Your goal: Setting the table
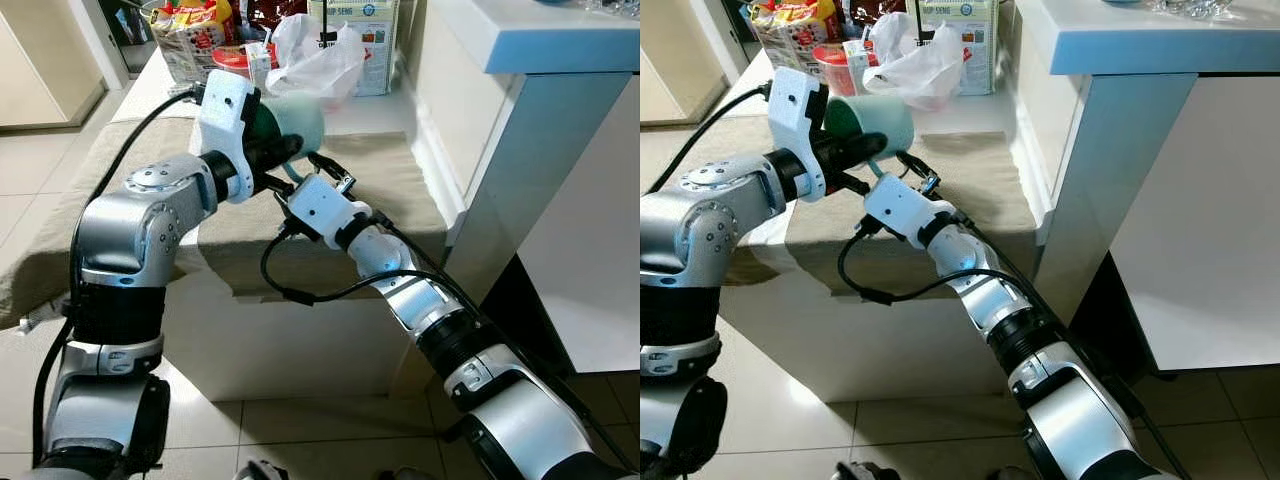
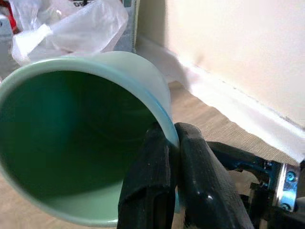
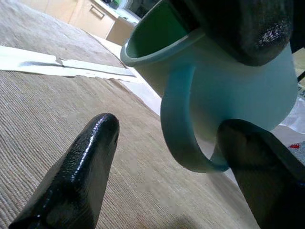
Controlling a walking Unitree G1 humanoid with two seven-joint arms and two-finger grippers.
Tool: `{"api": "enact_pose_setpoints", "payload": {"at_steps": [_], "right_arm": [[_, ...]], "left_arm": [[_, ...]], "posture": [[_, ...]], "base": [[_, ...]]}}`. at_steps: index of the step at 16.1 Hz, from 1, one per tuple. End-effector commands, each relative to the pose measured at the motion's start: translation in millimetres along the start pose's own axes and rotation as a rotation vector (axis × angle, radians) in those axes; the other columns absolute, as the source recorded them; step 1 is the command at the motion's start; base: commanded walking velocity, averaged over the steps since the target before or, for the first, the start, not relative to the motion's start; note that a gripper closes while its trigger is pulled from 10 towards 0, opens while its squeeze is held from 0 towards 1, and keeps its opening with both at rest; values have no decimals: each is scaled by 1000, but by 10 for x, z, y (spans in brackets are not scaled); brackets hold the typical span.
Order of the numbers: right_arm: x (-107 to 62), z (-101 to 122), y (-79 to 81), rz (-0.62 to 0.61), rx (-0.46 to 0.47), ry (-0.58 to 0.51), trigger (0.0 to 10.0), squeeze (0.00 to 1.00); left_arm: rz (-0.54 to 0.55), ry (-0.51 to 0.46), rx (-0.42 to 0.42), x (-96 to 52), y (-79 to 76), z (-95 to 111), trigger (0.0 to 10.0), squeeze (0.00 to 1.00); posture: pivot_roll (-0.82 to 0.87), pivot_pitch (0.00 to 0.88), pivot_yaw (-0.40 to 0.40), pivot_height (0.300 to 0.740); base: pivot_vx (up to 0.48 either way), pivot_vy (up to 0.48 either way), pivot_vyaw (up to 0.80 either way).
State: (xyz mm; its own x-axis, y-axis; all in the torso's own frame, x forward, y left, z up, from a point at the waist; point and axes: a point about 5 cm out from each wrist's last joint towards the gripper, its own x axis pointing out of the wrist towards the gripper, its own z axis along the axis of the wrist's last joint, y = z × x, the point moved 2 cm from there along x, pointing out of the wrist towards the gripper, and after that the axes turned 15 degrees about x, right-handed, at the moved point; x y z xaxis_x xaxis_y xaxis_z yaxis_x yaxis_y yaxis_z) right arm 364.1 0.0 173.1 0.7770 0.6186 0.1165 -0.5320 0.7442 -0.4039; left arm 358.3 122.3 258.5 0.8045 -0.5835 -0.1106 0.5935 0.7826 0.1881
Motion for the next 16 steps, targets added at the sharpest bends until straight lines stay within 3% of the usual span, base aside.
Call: {"api": "enact_pose_setpoints", "payload": {"at_steps": [1, 2, 11, 16], "right_arm": [[37, 24, 15, 13, -20, 1, 10000, 0], [38, 14, 9, 6, -14, 3, 0, 0], [7, -49, 47, 10, 24, 13, 0, 0], [7, -50, 49, 8, 36, 14, 0, 0]], "left_arm": [[-31, -73, 9, -22, -57, 226, 0, 0], [-34, -75, -18, -26, -82, 264, 0, 0], [-10, -55, -70, -67, -40, 371, 0, 0], [83, 15, 3, -66, 96, 197, 0, 0]], "posture": [[-42, 53, 67, 740], [-42, 51, 65, 740], [-45, 55, 69, 740], [-45, 60, 71, 740]], "base": [[0, 0, 0], [0, 0, 0], [0, 0, 0], [0, 0, 0]]}}
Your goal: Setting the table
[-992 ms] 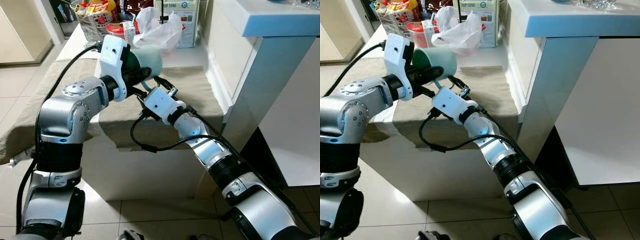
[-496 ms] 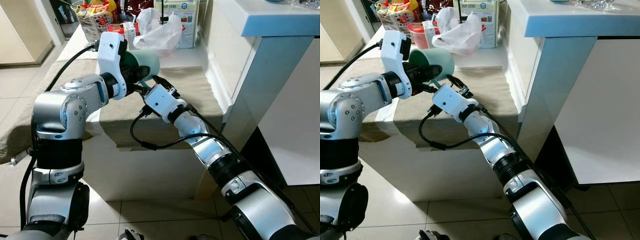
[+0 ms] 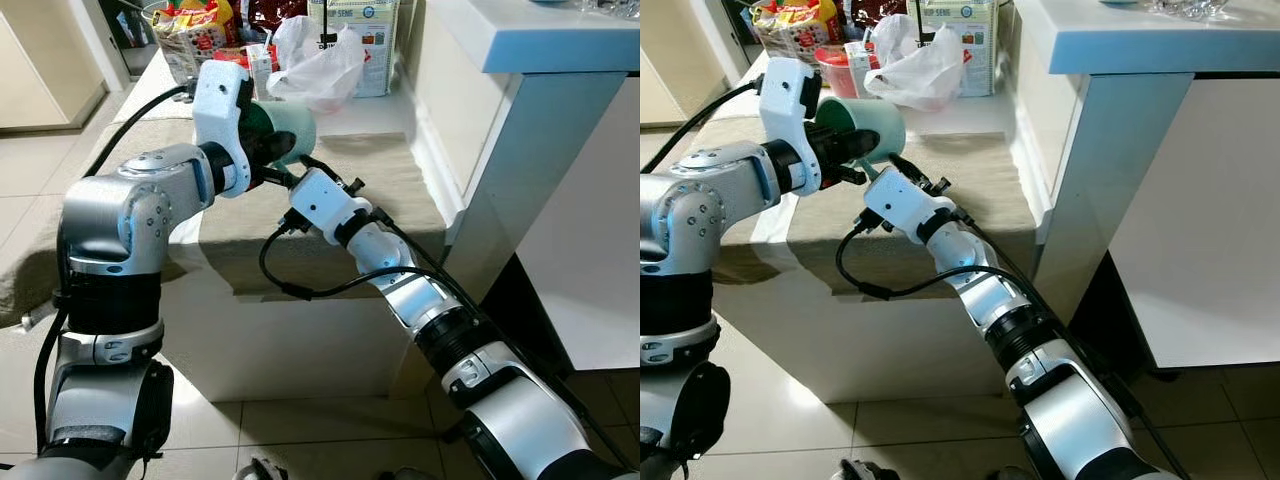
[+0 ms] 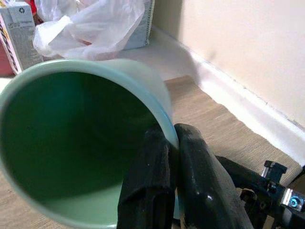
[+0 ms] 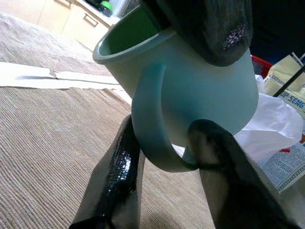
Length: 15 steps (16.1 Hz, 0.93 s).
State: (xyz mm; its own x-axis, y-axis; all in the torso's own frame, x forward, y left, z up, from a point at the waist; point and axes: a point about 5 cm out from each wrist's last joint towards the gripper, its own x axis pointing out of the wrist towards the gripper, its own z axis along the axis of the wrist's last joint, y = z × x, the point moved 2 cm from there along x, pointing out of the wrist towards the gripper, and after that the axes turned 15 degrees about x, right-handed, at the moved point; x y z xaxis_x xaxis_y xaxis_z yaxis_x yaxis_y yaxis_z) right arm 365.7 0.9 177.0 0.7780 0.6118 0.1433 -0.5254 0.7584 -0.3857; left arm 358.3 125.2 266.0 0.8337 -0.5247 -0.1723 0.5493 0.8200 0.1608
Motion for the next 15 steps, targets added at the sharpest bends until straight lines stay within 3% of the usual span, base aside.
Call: {"api": "enact_pose_setpoints", "payload": {"at_steps": [1, 7, 10, 11, 12, 13, 14, 15], "right_arm": [[-21, -86, 69, 25, 23, 38, 0, 0], [-31, -103, 91, 32, 30, 43, 0, 0], [-33, -106, 96, 32, 33, 44, 0, 0], [-34, -112, 102, 32, 34, 46, 0, 0], [-34, -112, 102, 32, 34, 46, 0, 0], [-33, -114, 112, 33, 36, 47, 0, 0], [-32, -113, 118, 35, 37, 46, 0, 0], [-29, -112, 124, 36, 38, 46, 0, 0]], "left_arm": [[32, -46, 43, -40, 55, 89, 0, 0], [58, -10, 51, -26, 111, -17, 0, 0], [87, 18, 94, -22, 169, -90, 0, 0], [112, 41, 132, -22, 210, -142, 6039, 0], [112, 41, 132, -22, 210, -142, 6039, 0], [132, 55, 160, -21, 245, -183, 10000, 0], [136, 59, 167, -21, 257, -200, 10000, 0], [137, 64, 176, -21, 265, -214, 10000, 910]], "posture": [[-46, 61, 70, 740], [-47, 68, 71, 740], [-45, 67, 73, 740], [-43, 65, 74, 740], [-43, 65, 74, 740], [-41, 61, 75, 740], [-41, 60, 75, 740], [-39, 56, 75, 740]], "base": [[0, 0, 0], [0, 0, 0], [0, 0, 0], [0, 0, 0], [0, 0, 0], [0, 0, 0], [0, 0, 0], [0, 0, 0]]}}
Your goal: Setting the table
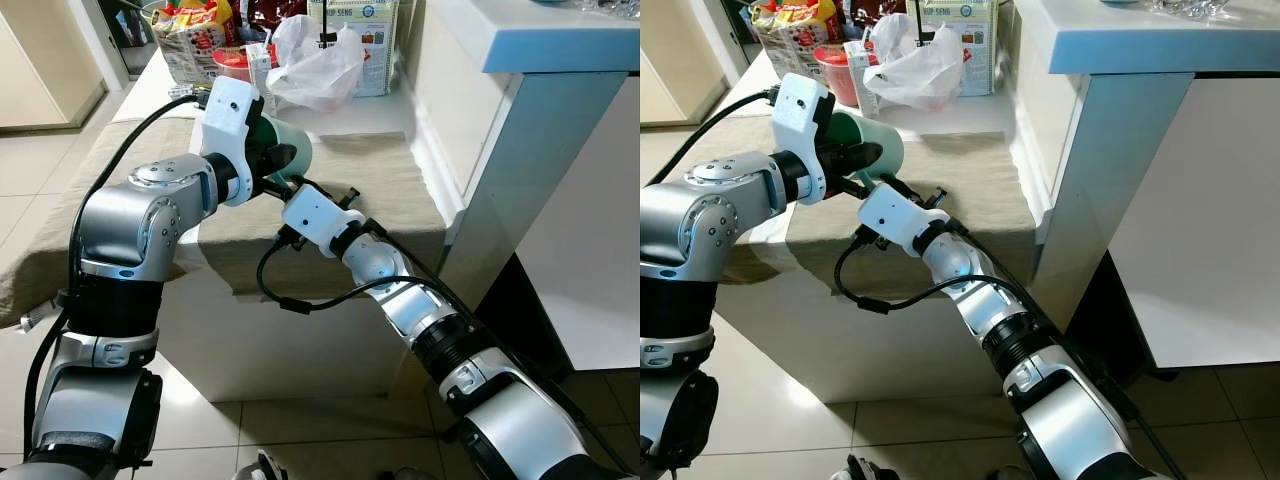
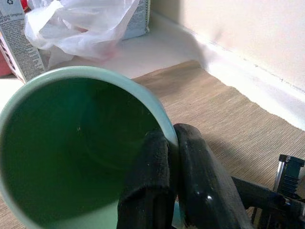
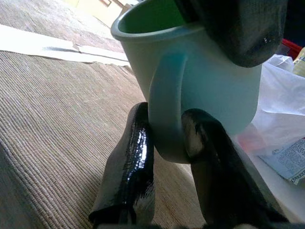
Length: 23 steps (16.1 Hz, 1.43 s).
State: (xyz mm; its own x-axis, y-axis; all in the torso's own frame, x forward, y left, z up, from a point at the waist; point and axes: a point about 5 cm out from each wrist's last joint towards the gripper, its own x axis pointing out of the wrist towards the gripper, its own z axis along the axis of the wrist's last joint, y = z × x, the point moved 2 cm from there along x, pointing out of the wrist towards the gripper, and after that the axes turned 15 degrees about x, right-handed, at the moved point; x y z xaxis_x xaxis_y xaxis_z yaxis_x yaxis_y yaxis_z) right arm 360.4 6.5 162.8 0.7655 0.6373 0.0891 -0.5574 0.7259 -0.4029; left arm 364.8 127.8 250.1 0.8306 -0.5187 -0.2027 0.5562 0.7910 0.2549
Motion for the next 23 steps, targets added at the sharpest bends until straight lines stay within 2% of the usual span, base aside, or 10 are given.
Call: {"api": "enact_pose_setpoints", "payload": {"at_steps": [1, 7, 11, 15, 17, 20, 22, 23], "right_arm": [[1, -13, 7, -9, 51, 6, 0, 0], [-1, -35, 22, -11, 74, 15, 0, 0], [-4, -47, 16, -16, 92, 20, 0, 0], [-3, -58, 17, -17, 96, 25, 0, 0], [2, -57, 24, -13, 97, 27, 0, 0], [5, -60, 45, -7, 99, 29, 0, 0], [2, -59, 53, -9, 104, 28, 0, 0], [-1, -63, 55, -11, 107, 28, 0, 0]], "left_arm": [[139, 43, 80, -83, 234, -101, 10000, 1000], [164, 19, 138, -123, 360, 1, 10000, 1000], [234, -103, 254, -299, 522, 365, 10000, 1000], [289, -173, 270, -429, 619, 502, 10000, 1000], [222, -120, 225, -384, 539, 383, 10000, 1000], [75, 12, 152, -264, 284, 38, 10000, 1000], [59, 26, 160, -240, 228, -31, 10000, 1000], [81, 9, 192, -241, 260, 5, 10000, 1000]], "posture": [[-39, 54, 76, 740], [-41, 37, 78, 740], [-36, 33, 76, 740], [-29, 36, 72, 740], [-27, 39, 72, 740], [-24, 47, 75, 740], [-26, 50, 77, 740], [-27, 51, 79, 740]], "base": [[0, 0, 0], [0, 0, 0], [0, 0, 0], [0, 0, 0], [0, 0, 0], [0, 0, 0], [0, 0, 0], [0, 0, 0]]}}
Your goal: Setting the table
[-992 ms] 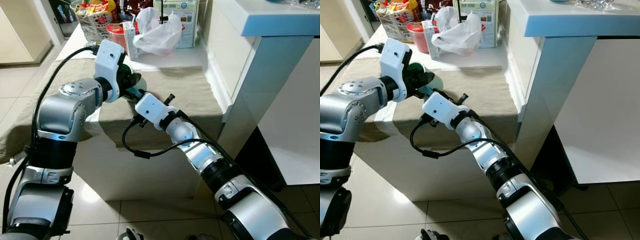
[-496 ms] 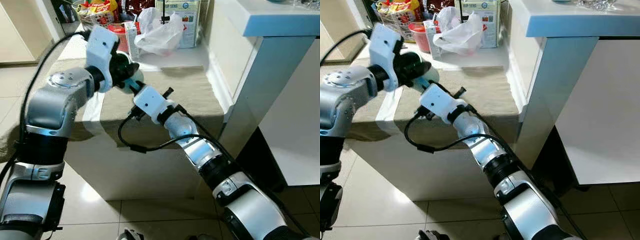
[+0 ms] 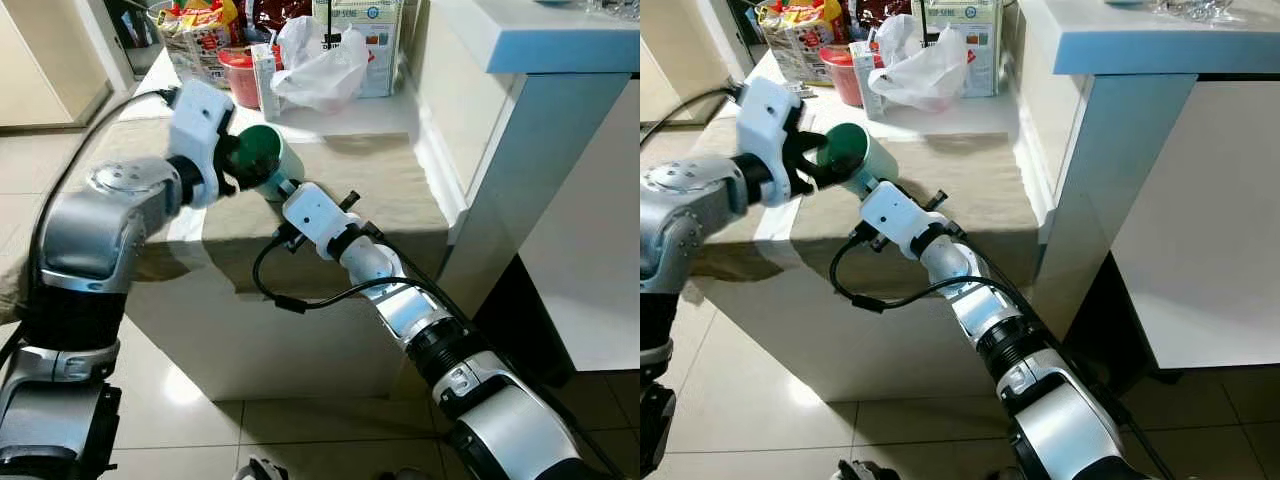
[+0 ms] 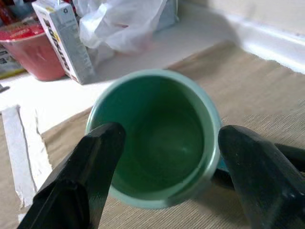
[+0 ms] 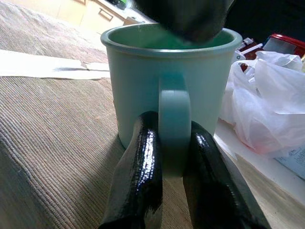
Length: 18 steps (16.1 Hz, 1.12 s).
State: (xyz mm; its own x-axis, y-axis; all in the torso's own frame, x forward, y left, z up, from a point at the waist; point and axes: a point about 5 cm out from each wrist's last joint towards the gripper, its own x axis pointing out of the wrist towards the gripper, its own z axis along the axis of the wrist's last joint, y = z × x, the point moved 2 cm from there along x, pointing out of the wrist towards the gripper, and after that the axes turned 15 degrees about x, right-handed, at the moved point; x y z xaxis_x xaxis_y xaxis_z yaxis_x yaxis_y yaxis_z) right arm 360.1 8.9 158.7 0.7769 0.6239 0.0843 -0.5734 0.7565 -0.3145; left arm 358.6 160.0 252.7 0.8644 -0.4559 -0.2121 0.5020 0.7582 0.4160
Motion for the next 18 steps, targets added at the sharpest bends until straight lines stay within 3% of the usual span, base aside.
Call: {"api": "enact_pose_setpoints", "payload": {"at_steps": [1, 2, 3, 5, 6, 7, 9, 11, 13, 14, 16, 18], "right_arm": [[-13, -37, 14, 2, 14, 18, 0, 0], [-14, -41, 10, -1, 17, 20, 0, 0], [-15, -48, 5, -2, 19, 22, 0, 0], [-14, -49, 1, -4, 20, 23, 0, 0], [-9, -43, -19, -22, 27, 23, 627, 0], [-1, -30, -42, -35, 38, 20, 10000, 0], [12, -4, -108, -69, 96, 17, 10000, 0], [20, 3, -246, -144, 230, 23, 10000, 0], [14, -56, -400, -231, 468, 54, 10000, 0], [6, -88, -429, -250, 529, 68, 10000, 0], [-19, -154, -472, -283, 628, 92, 10000, 0], [-63, -219, -499, -304, 660, 106, 10000, 0]], "left_arm": [[56, -40, 61, -27, 102, 112, 10000, 1000], [111, -62, 90, -61, 198, 157, 10000, 1000], [175, -73, 99, -120, 328, 174, 10000, 0], [266, -109, 115, -225, 475, 199, 10000, 0], [336, -135, 128, -314, 565, 204, 10000, 0], [387, -153, 108, -397, 623, 167, 10000, 0], [453, -127, 84, -526, 650, -32, 10000, 0], [487, -75, 48, -605, 597, -282, 10000, 0], [555, -46, -9, -713, 540, -517, 10000, 0], [572, -36, -15, -744, 517, -580, 10000, 0], [613, -15, -26, -802, 465, -701, 10000, 0], [718, 8, -71, -884, 451, -869, 10000, 0]], "posture": [[-28, 52, 80, 740], [-29, 52, 81, 740], [-28, 52, 81, 740], [-26, 53, 80, 740], [-25, 54, 79, 740], [-22, 54, 79, 740], [-18, 57, 77, 740], [-14, 56, 75, 740], [-14, 53, 75, 740], [-16, 50, 74, 740], [-15, 48, 71, 740], [-16, 38, 57, 740]], "base": [[0, 0, 0], [0, 0, 0], [0, 0, 0], [0, 0, 0], [0, 0, 0], [0, 0, 0], [0, 0, 0], [0, 0, 0], [0, 0, 0], [0, 0, 0], [0, 0, 0], [0, 0, 0]]}}
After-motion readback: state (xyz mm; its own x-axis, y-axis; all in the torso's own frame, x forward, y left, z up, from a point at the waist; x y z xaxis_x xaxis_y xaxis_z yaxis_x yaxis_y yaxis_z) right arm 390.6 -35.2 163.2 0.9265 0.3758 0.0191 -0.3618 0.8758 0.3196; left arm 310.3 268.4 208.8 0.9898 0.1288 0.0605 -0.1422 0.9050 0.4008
